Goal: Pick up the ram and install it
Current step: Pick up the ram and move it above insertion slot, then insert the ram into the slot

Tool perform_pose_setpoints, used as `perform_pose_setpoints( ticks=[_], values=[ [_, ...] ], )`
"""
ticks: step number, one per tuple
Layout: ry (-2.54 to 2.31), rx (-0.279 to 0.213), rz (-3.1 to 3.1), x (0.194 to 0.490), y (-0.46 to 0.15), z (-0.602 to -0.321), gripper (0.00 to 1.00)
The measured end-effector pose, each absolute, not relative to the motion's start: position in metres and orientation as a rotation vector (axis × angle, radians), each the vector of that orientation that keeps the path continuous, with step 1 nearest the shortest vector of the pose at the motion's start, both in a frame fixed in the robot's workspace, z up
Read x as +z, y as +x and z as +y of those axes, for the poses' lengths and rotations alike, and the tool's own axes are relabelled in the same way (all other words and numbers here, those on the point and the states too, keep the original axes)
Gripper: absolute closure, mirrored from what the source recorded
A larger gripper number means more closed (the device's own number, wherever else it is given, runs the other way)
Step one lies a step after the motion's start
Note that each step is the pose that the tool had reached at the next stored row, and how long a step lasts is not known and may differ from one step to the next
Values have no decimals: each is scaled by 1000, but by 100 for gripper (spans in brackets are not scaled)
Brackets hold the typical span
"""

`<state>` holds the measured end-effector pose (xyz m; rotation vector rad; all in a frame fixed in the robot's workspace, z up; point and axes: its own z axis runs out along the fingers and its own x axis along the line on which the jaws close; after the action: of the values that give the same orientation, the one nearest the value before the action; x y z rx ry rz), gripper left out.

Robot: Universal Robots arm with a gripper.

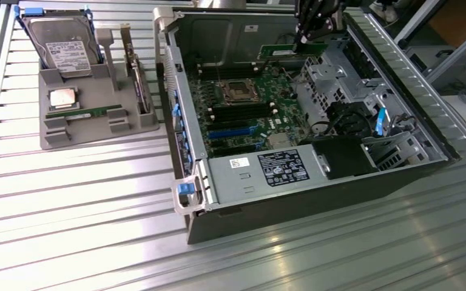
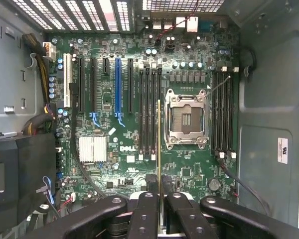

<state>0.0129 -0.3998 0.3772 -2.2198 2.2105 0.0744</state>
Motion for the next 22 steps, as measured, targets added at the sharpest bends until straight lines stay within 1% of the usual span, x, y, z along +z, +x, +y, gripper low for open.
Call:
perform_pose_setpoints(
  ticks=[7, 15, 22],
  values=[
    [-2220, 74, 2210, 377, 13, -400, 87],
    [-2219, 73, 2212, 353, -8, -400, 87],
    [-2219, 72, 2214, 341, -13, -403, 87]
  ],
)
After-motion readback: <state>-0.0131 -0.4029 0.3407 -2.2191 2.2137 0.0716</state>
